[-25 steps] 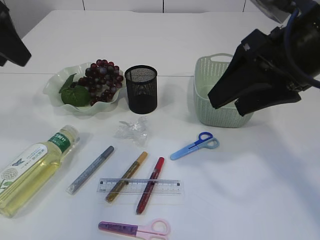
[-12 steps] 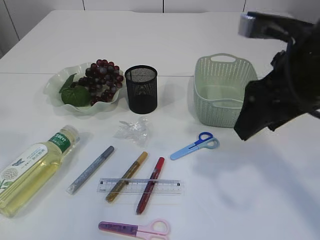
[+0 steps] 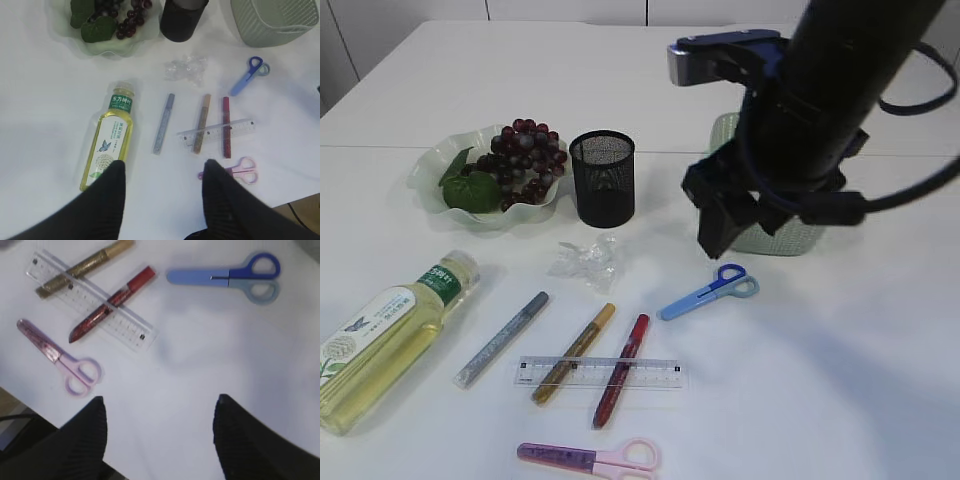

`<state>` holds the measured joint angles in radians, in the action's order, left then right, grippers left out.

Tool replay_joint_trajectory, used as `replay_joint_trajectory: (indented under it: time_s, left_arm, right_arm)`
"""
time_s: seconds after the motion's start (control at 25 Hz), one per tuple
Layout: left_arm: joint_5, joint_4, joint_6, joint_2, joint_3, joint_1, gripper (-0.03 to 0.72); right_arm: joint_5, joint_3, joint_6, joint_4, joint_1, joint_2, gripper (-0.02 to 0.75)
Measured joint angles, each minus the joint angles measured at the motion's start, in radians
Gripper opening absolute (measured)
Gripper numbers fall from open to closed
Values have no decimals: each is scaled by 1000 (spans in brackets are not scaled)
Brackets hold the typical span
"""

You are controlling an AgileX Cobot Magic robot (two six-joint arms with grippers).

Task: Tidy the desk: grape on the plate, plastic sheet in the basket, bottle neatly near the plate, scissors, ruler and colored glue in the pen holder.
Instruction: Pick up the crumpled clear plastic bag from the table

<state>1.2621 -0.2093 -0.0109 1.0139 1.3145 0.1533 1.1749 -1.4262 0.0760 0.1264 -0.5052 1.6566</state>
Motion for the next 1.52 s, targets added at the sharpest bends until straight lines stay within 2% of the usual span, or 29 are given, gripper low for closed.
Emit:
replay_joint_trajectory:
  time_s: [0.32, 0.52, 0.92, 1.12, 1.52]
  left_arm:
    - [2, 0, 20, -44, 0, 0, 369]
    - [2, 2, 22, -45, 0, 0, 369]
    - [5, 35, 23, -48, 0, 0, 369]
    - [5, 35, 23, -48, 0, 0, 369]
    - [5, 45, 23, -48, 0, 0, 369]
  right_arm:
    - [36, -283, -24, -32, -36, 242, 512]
    - [-45, -390, -24, -38, -55, 355, 512]
    - [-177, -410, -24, -21, -57, 461, 513]
    - [-234, -412, -26, -38, -61, 523, 537]
    - [-414, -416, -29, -44, -61, 577, 544]
